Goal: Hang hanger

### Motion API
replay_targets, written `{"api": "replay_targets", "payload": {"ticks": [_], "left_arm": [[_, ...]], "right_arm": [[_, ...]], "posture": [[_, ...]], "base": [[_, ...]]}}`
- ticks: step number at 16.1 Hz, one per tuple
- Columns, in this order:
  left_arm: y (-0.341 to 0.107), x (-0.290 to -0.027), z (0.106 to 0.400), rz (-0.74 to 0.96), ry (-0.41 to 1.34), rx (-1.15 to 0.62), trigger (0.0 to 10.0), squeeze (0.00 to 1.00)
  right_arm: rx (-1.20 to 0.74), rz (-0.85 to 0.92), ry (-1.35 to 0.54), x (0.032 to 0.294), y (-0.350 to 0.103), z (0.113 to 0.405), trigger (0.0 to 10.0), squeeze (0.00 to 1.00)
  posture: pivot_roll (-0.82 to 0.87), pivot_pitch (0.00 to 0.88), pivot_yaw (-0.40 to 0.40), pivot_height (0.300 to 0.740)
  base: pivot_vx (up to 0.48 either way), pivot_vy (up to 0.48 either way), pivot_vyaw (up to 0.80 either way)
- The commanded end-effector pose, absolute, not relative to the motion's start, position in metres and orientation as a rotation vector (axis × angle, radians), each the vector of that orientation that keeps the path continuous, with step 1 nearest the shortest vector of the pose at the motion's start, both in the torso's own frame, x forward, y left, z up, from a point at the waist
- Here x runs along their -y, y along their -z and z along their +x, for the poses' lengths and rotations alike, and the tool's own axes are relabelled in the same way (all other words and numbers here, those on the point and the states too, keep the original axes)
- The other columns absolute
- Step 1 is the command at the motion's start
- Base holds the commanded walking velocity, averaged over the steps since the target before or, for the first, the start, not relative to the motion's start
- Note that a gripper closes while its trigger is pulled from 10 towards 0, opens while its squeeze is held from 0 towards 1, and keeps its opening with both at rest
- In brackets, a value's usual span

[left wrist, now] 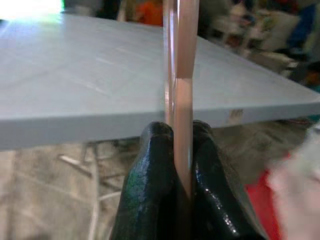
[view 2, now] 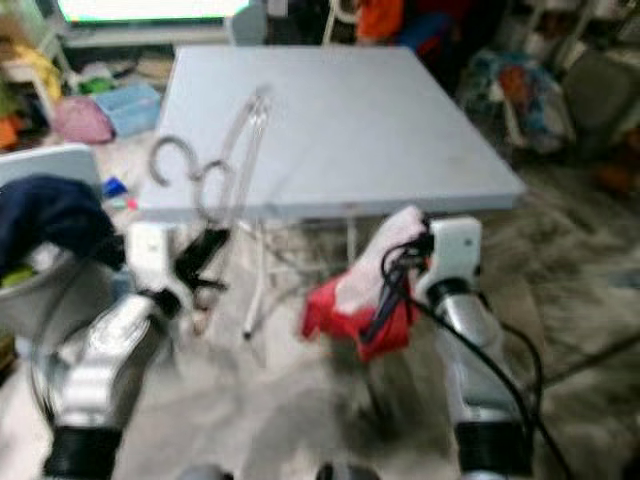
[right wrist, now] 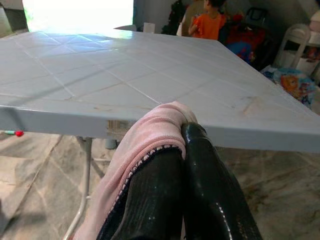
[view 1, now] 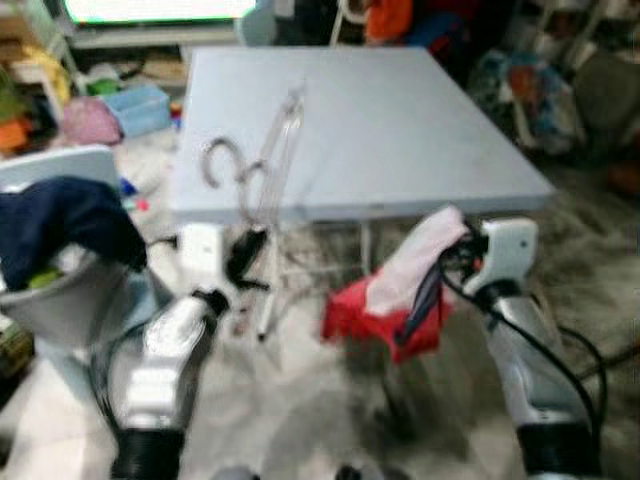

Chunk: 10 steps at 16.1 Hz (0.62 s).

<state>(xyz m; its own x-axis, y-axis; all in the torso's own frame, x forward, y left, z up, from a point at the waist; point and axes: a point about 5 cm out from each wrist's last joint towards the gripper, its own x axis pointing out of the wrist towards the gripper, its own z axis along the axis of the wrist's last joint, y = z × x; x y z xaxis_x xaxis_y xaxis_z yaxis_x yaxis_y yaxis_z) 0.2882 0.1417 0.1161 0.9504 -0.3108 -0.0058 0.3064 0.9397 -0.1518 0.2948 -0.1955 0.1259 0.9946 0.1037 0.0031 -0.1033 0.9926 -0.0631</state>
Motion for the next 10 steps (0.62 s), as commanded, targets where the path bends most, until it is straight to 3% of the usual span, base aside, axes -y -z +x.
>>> {"api": "replay_targets", "payload": {"ticks": [1,4,7,10], "left_arm": [[-0.123,-0.141,0.29,-0.144,0.307,-0.001,10.0,0.0],[-0.127,-0.143,0.29,-0.13,0.301,0.027,10.0,0.0],[-0.13,-0.143,0.29,-0.124,0.299,0.042,10.0,0.0],[-0.131,-0.143,0.29,-0.122,0.302,0.044,10.0,0.0]], "right_arm": [[0.056,-0.075,-0.107,0.196,-0.137,0.296,10.0,0.0],[0.071,-0.069,-0.132,0.191,-0.139,0.296,10.0,0.0],[0.115,-0.053,-0.16,0.187,-0.148,0.298,10.0,0.0],[0.198,-0.058,-0.204,0.177,-0.171,0.302,10.0,0.0]], "posture": [[0.03,0.046,-0.02,0.74],[0.03,0.047,-0.02,0.74],[0.03,0.047,-0.02,0.74],[0.04,0.047,-0.019,0.74]], "base": [[0.0,0.0,0.0],[0.081,0.0,0.0],[0.35,0.0,0.0],[0.395,0.267,0.0]]}}
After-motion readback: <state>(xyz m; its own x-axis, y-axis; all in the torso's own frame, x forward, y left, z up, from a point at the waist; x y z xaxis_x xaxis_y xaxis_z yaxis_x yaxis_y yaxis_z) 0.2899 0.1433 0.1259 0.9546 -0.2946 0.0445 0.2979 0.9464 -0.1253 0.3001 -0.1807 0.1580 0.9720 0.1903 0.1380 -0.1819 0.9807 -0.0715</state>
